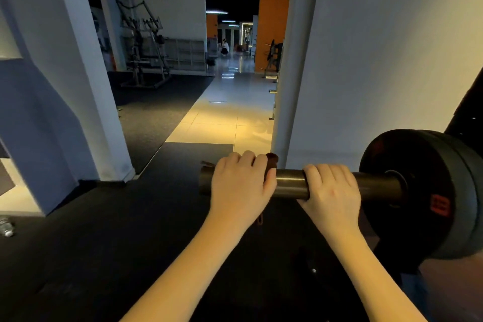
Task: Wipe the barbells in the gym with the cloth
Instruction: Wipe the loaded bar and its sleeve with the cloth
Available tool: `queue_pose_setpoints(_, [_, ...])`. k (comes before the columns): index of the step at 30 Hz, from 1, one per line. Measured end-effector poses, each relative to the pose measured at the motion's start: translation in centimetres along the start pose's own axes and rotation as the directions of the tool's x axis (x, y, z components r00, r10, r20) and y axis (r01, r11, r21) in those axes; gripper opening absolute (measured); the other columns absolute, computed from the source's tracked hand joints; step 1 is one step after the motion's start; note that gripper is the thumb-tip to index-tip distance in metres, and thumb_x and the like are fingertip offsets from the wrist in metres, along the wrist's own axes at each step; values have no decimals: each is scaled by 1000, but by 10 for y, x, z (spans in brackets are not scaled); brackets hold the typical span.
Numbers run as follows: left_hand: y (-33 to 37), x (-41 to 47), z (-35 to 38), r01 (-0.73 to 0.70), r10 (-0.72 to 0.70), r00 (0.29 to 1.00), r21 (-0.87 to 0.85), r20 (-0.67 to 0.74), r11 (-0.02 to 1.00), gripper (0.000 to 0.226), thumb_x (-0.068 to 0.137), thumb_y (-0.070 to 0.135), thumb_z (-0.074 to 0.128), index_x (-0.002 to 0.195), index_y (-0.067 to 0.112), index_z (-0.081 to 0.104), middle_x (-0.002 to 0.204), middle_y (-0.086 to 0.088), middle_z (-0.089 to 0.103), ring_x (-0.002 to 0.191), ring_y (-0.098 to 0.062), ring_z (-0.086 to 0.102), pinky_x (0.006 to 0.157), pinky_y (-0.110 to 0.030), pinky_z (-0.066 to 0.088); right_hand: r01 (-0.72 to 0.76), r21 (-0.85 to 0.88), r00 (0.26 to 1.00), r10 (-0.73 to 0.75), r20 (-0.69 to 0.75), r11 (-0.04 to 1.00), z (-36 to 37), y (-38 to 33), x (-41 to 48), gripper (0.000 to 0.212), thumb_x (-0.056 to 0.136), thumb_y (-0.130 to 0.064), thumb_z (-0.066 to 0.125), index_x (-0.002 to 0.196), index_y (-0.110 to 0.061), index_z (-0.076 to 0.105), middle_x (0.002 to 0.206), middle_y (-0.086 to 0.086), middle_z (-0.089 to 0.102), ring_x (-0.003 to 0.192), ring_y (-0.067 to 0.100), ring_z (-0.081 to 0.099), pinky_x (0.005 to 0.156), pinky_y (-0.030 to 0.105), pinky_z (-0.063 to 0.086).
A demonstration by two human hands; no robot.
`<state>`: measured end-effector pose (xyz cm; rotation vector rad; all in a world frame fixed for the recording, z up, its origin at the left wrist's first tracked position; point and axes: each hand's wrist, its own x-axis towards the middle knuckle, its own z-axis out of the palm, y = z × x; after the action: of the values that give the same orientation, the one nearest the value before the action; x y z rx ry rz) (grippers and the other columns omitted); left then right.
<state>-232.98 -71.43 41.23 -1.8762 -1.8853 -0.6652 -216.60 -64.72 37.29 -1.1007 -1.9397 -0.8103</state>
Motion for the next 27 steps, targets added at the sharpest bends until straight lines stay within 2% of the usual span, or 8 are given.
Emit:
queue_pose_setpoints(4, [-33, -9, -6, 134, -135, 991, -51, -5, 990, 47, 97, 41, 25, 110, 19, 64, 96, 3, 64, 87, -13, 58, 81, -31, 45, -7, -9, 999, 7, -42, 1000, 1, -2, -1, 34, 64, -18, 86, 88, -3, 66, 81, 14, 67, 73, 31, 66, 76, 39, 51])
queue_pose_setpoints(8, [-14, -7, 1, 177, -175, 984, 46, -36, 983, 42, 97, 37, 31, 106, 16, 66, 96, -3, 66, 87, -19, 60, 81, -35, 45, -17, 21, 943, 10, 332, 1000, -24, -2, 16, 55, 63, -36, 88, 106, -15, 60, 97, 3, 64, 90, 24, 63, 86, 39, 49])
queue_pose_setpoints(11, [9, -7, 5, 48, -49, 998, -4, -43, 999, 37, 94, 36, 37, 109, 16, 65, 101, -4, 65, 91, -21, 61, 84, -38, 47, -61, 142, 608, -76, 791, 988, -39, 11, 55, 58, 76, -46, 77, 122, -27, 47, 111, -6, 57, 102, 14, 55, 92, 31, 46])
queue_pose_setpoints(13, [3, -9, 1, 8, -9, 1000, -33, -17, 999, 41, 95, 39, 34, 117, 18, 61, 109, -2, 63, 99, -21, 59, 88, -36, 45, -147, 180, 420, -104, 902, 973, -39, 12, 72, 59, 75, -42, 79, 124, -26, 49, 110, -4, 59, 100, 15, 56, 88, 30, 48])
queue_pose_setpoints(14, [-5, -10, -3, 12, -11, 1000, -44, 12, 999, 42, 97, 41, 33, 121, 19, 59, 114, 0, 61, 103, -19, 57, 91, -35, 42, -125, 178, 423, -109, 900, 976, -37, 12, 73, 58, 75, -41, 79, 123, -25, 51, 108, -4, 59, 97, 15, 56, 84, 28, 48])
queue_pose_setpoints(16, [-21, -9, -6, 54, -52, 997, -36, 54, 998, 42, 99, 46, 33, 127, 22, 54, 119, 3, 56, 109, -16, 52, 95, -33, 37, -28, 142, 530, -106, 842, 989, -35, 10, 66, 53, 78, -44, 75, 122, -27, 51, 104, -5, 60, 92, 14, 57, 76, 26, 48])
queue_pose_setpoints(22, [-13, 5, 2, 26, -26, 1000, -3, 2, 1000, 45, 99, 49, 31, 117, 18, 59, 107, -1, 62, 97, -18, 56, 79, -31, 40, 104, 65, 787, -122, 605, 992, -31, 9, 41, 48, 82, -51, 67, 121, -30, 47, 104, -7, 62, 90, 14, 60, 71, 26, 47])
queue_pose_setpoints(27, [-7, 1, 2, -35, 35, 999, -27, -2, 999, 55, 96, 48, 19, 118, 22, 62, 100, 3, 68, 88, -16, 61, 77, -32, 44, 102, 38, 958, -108, 264, 994, -10, 8, 14, 50, 52, -29, 93, 87, -8, 64, 69, 10, 63, 58, 28, 60, 56, 32, 46])
